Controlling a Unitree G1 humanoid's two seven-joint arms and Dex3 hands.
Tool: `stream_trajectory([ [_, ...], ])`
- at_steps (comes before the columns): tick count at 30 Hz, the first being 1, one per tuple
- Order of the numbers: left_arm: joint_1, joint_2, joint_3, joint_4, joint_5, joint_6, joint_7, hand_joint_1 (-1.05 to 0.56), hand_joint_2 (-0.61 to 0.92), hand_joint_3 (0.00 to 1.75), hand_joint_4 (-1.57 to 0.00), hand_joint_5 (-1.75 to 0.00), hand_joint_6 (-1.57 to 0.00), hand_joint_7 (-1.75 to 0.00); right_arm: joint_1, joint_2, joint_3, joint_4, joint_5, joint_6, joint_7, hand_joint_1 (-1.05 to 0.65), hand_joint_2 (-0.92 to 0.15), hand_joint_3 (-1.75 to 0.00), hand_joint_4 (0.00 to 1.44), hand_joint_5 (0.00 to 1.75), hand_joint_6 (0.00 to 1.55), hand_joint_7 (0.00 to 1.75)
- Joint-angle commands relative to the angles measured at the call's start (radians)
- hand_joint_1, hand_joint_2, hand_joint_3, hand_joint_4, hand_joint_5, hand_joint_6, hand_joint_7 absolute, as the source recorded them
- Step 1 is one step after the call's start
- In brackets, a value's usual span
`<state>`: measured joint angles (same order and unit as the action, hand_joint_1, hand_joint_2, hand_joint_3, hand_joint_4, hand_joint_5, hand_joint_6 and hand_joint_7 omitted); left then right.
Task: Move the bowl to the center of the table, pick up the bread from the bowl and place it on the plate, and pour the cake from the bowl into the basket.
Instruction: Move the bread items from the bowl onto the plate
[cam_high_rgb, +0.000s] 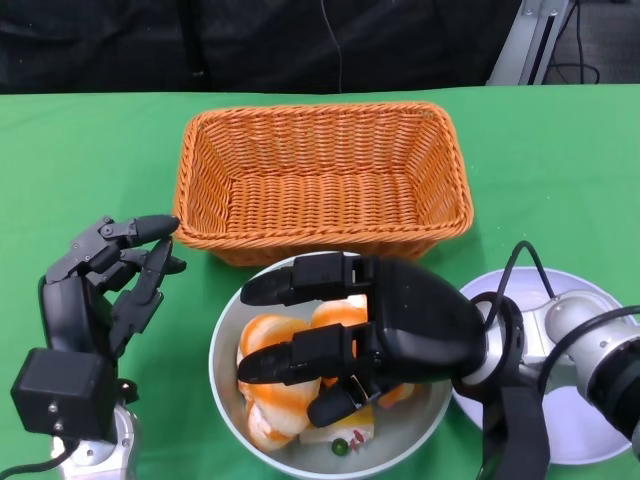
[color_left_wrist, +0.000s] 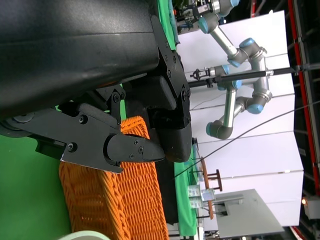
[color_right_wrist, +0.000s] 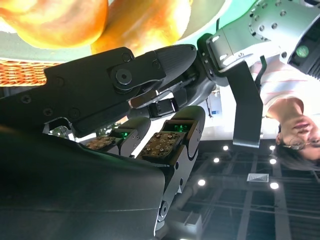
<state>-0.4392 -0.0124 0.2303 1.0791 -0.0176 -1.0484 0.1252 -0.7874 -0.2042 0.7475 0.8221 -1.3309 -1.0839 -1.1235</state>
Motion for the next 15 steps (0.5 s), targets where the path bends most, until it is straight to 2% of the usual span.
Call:
stream_trajectory([
  [1,-0.012,0.007,0.011,-0.014,-0.019,0.006,0.012,-0.19,0.92,0.27,-0.86,-1.16,-0.97,-0.7,-0.037,-0.01,0.054,0.034,-0.003,0.024,-0.061,-0.67,-0.92,-0.07,0.8,0.19,0.79,0.0],
  [8,0.004,-0.016,0.031,-0.089,-0.062,0.116,0.036,-0.18,0.92,0.28,-0.83,-1.19,-0.96,-0.7,-0.065,-0.024,0.152,0.098,-0.01,0.079,-0.112,-0.69,-0.92,-0.07,0.77,0.18,0.77,0.0],
  [15,0.014,-0.024,0.031,-0.122,-0.074,0.153,0.025,-0.18,0.92,0.25,-0.78,-1.28,-0.92,-0.77,-0.082,-0.026,0.214,0.131,-0.014,0.116,-0.17,-0.71,-0.92,-0.08,0.78,0.17,0.74,0.0],
])
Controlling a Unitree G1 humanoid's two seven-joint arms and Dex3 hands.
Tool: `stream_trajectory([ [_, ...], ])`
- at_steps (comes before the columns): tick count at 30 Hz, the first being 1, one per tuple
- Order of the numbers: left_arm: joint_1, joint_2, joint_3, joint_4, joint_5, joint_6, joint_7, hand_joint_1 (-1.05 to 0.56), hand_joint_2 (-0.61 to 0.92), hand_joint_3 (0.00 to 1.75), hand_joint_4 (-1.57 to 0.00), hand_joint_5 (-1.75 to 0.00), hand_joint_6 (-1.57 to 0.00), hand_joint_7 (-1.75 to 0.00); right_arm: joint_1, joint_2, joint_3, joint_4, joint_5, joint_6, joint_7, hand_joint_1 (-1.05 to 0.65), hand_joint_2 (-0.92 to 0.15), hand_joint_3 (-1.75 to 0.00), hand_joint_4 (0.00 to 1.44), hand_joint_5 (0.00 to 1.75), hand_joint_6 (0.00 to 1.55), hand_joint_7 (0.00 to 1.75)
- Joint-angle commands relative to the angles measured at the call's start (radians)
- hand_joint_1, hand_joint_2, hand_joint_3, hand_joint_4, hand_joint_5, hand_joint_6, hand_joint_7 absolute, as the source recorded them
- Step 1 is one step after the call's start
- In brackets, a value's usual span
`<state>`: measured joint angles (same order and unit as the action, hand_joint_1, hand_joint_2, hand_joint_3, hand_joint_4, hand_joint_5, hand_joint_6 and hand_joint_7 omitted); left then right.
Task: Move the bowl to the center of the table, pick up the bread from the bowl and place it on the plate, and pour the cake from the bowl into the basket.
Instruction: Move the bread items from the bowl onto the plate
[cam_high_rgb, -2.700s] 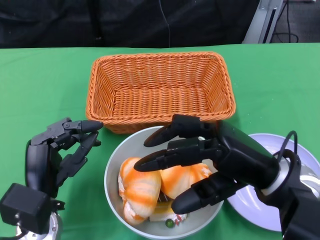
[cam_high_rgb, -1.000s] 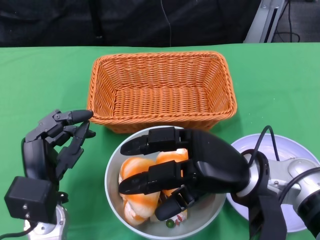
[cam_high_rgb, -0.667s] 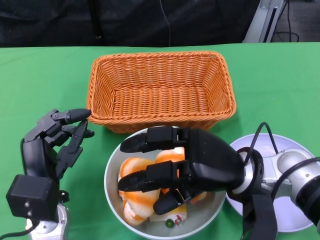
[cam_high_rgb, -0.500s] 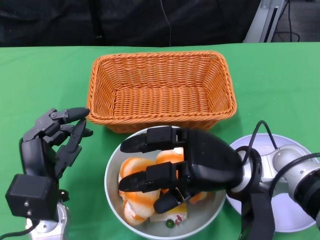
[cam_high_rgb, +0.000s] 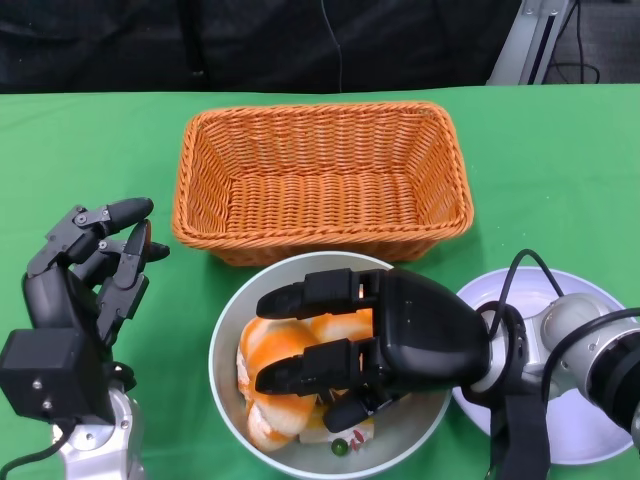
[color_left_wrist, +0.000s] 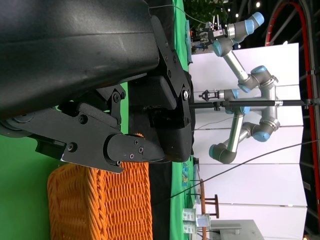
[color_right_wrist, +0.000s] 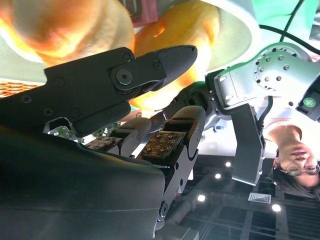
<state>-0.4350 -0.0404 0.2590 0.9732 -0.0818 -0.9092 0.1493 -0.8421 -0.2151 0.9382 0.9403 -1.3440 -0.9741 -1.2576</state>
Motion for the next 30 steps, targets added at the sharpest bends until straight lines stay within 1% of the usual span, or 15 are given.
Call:
stream_trajectory([
  [1,0.01,0.003,0.003,-0.02,-0.011,0.02,0.003,-0.19,0.92,0.25,-0.78,-1.29,-0.92,-0.78,-0.028,-0.015,0.03,0.017,0.0,0.009,-0.041,-0.72,-0.92,-0.07,0.78,0.17,0.74,0.0],
  [7,0.013,0.002,0.002,-0.018,-0.009,0.023,-0.006,-0.19,0.92,0.26,-0.79,-1.29,-0.91,-0.8,-0.033,-0.016,0.051,0.023,0.015,0.014,-0.042,-0.7,-0.92,-0.1,0.78,0.15,0.74,0.0],
  [16,0.007,-0.001,0.002,-0.008,-0.016,0.01,-0.018,-0.22,0.92,0.24,-0.8,-1.28,-0.91,-0.81,-0.033,-0.006,0.065,0.027,0.028,0.026,-0.036,-0.68,-0.92,-0.08,0.78,0.14,0.74,0.0],
  [26,-0.009,0.018,-0.001,0.039,0.001,-0.019,-0.026,-0.22,0.92,0.26,-0.81,-1.26,-0.9,-0.81,-0.042,0.014,0.076,0.046,0.032,0.04,-0.028,-0.68,-0.92,-0.06,0.78,0.13,0.74,0.0],
  [30,-0.013,0.029,-0.007,0.056,0.024,-0.033,-0.005,-0.22,0.92,0.25,-0.82,-1.24,-0.91,-0.8,-0.049,0.024,0.08,0.053,0.029,0.054,-0.028,-0.67,-0.92,-0.11,0.79,0.12,0.74,0.01],
])
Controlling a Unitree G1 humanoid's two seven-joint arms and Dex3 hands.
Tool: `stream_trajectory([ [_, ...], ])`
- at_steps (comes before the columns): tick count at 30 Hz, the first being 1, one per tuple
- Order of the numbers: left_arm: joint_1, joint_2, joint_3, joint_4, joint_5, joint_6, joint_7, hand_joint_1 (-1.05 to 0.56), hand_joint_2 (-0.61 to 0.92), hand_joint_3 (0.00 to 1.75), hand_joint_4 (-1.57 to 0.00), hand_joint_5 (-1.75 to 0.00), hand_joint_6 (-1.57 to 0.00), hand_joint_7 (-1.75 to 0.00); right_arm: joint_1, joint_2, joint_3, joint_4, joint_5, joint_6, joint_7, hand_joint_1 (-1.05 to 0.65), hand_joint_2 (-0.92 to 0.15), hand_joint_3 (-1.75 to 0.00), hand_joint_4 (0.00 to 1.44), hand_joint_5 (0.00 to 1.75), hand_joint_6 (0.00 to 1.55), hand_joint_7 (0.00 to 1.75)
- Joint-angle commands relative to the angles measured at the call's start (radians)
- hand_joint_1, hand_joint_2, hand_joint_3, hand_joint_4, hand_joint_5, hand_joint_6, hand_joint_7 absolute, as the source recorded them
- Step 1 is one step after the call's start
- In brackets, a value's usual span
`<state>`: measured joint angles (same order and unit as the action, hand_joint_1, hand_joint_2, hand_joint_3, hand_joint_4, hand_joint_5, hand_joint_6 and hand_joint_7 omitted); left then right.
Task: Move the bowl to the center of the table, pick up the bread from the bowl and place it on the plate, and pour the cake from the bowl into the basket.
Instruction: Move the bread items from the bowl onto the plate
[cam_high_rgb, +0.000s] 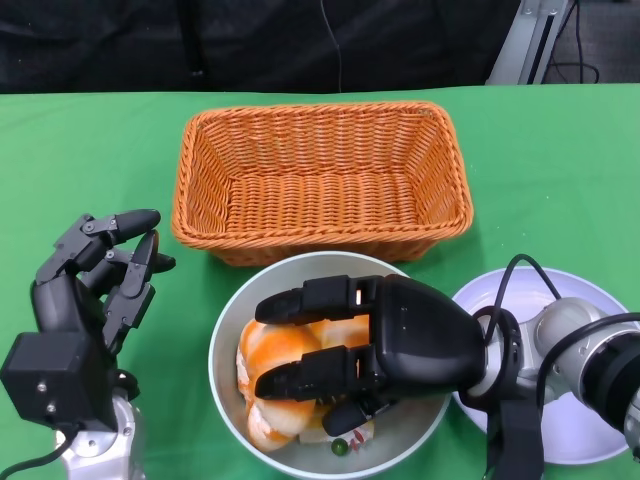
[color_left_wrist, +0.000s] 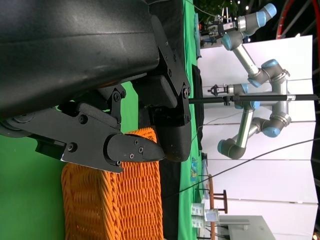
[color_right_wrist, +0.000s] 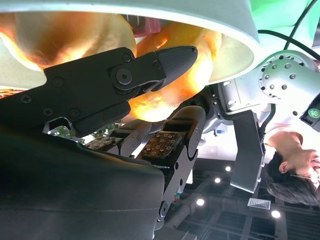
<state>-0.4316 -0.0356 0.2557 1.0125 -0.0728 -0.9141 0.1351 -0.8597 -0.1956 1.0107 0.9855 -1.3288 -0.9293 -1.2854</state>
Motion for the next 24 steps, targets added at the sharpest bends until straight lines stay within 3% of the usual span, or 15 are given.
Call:
stream_trajectory([
  [1,-0.019,0.022,-0.001,0.019,0.013,-0.031,0.013,-0.22,0.92,0.24,-0.83,-1.22,-0.91,-0.79,-0.032,0.008,0.007,0.01,0.014,0.011,-0.001,-0.67,-0.92,-0.12,0.79,0.13,0.74,0.01],
  [7,-0.03,-0.001,0.02,0.021,-0.02,-0.035,0.017,-0.2,0.92,0.24,-0.85,-1.21,-0.94,-0.78,-0.042,0.03,0.014,0.046,0.015,0.019,-0.009,-0.66,-0.92,-0.14,0.81,0.12,0.75,0.01],
  [17,-0.047,0.012,0.04,0.03,-0.07,-0.014,-0.035,-0.21,0.92,0.25,-0.83,-1.22,-0.92,-0.76,-0.067,0.061,0.044,0.126,0.011,0.071,0.002,-0.66,-0.92,-0.11,0.8,0.1,0.74,0.0],
  [24,-0.042,0.017,0.036,0.011,-0.046,0.019,-0.007,-0.22,0.92,0.23,-0.82,-1.23,-0.92,-0.78,-0.083,0.062,0.062,0.171,0.005,0.11,0.003,-0.69,-0.92,-0.08,0.78,0.08,0.74,0.0],
])
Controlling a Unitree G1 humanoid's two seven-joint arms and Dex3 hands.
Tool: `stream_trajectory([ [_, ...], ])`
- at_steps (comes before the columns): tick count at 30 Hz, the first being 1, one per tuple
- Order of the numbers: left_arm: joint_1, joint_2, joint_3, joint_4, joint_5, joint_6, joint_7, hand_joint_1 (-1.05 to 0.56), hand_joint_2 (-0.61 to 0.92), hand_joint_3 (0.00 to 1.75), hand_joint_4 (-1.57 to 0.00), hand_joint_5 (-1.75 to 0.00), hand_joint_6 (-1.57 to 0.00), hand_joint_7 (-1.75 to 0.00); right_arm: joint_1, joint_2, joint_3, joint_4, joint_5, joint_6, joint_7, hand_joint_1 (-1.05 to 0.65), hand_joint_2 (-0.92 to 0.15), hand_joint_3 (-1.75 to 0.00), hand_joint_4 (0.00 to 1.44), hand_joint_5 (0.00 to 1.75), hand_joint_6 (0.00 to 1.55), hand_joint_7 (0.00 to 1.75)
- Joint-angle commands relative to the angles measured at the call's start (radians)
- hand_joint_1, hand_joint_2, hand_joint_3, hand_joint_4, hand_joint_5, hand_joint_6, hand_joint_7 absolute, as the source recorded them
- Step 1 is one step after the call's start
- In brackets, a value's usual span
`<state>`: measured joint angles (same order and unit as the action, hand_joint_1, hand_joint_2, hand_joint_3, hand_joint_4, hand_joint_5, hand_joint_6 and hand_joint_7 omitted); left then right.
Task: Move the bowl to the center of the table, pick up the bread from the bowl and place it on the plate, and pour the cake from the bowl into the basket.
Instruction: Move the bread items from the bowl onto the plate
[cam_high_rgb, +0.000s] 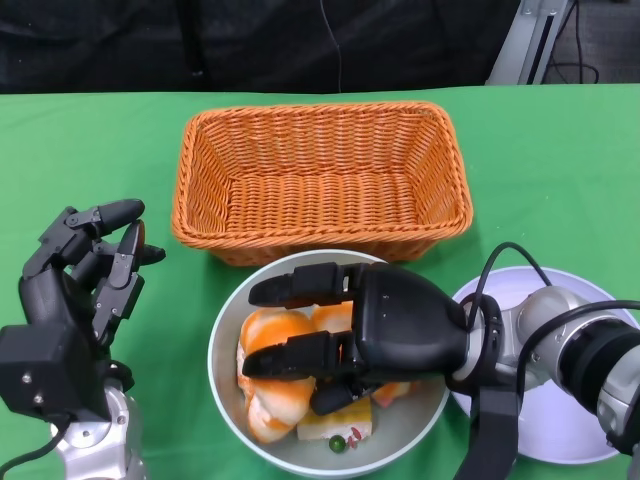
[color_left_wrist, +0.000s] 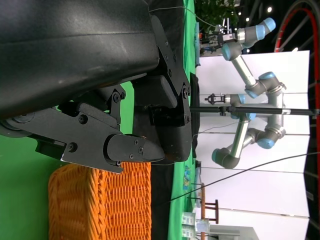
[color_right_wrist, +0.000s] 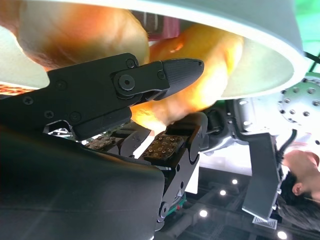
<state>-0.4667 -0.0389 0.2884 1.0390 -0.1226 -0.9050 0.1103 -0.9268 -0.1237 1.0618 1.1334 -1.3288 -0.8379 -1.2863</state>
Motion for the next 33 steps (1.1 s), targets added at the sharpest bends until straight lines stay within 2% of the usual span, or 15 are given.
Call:
stream_trajectory([
  [1,-0.007,0.018,0.005,-0.018,-0.001,0.011,0.015,-0.22,0.92,0.23,-0.83,-1.24,-0.92,-0.78,-0.019,-0.011,0.014,0.026,0.004,0.027,0.003,-0.69,-0.92,-0.09,0.78,0.08,0.74,0.0],
  [12,0.0,0.012,-0.003,-0.034,0.025,0.013,0.071,-0.22,0.92,0.25,-0.82,-1.23,-0.91,-0.79,-0.025,-0.01,0.035,0.052,0.014,0.043,0.013,-0.69,-0.92,-0.05,0.79,0.08,0.74,0.0],
  [21,-0.007,-0.011,0.014,-0.042,-0.034,0.007,0.037,-0.21,0.92,0.24,-0.81,-1.24,-0.91,-0.8,-0.031,-0.005,0.061,0.063,0.016,0.024,0.008,-0.68,-0.9,-0.01,0.76,0.07,0.72,0.0],
  [28,-0.011,-0.023,0.026,-0.042,-0.078,0.008,-0.014,-0.19,0.92,0.26,-0.82,-1.26,-0.92,-0.8,-0.041,0.0,0.079,0.072,0.021,-0.012,0.005,-0.53,-0.91,-0.01,0.81,0.1,0.82,0.04],
  [33,-0.01,-0.033,0.031,-0.052,-0.097,0.02,-0.027,-0.18,0.92,0.26,-0.83,-1.26,-0.92,-0.8,-0.035,0.001,0.071,0.074,0.034,-0.033,0.0,-0.49,-0.89,0.0,0.87,0.13,0.88,0.04],
])
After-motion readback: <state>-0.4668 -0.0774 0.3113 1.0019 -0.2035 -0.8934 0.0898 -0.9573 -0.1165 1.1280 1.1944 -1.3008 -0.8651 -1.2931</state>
